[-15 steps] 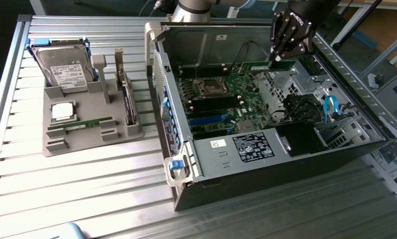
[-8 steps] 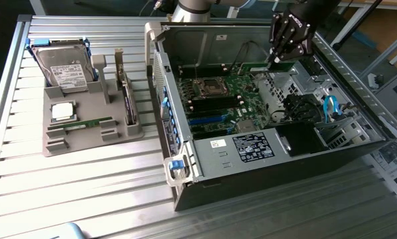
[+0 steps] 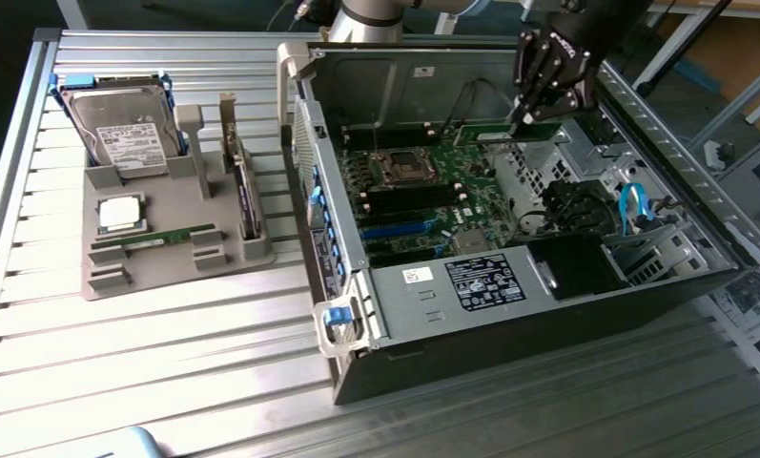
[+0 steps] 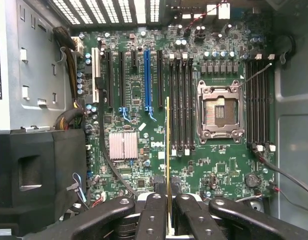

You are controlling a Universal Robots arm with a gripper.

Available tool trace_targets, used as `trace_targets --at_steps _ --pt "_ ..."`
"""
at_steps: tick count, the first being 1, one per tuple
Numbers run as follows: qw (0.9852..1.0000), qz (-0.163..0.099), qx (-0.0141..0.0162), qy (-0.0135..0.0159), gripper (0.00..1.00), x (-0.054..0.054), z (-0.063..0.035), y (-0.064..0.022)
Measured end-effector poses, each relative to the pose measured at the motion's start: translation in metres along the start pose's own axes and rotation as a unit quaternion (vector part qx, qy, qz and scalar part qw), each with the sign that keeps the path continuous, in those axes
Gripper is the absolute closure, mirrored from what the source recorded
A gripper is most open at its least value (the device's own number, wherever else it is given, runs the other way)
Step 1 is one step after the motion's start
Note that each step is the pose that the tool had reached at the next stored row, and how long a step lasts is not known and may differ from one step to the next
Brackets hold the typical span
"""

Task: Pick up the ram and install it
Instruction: 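Insert the ram into the slot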

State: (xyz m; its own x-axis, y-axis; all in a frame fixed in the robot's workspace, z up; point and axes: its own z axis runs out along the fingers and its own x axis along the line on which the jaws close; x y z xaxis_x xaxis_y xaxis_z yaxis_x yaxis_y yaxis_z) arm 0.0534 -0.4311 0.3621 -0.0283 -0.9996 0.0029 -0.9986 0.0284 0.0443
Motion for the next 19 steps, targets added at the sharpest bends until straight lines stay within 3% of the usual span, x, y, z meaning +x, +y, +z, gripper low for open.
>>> trace_targets --at_steps 19 --pt "1.0 0.0 0.0 0.0 0.87 0.0 0.0135 -0.0002"
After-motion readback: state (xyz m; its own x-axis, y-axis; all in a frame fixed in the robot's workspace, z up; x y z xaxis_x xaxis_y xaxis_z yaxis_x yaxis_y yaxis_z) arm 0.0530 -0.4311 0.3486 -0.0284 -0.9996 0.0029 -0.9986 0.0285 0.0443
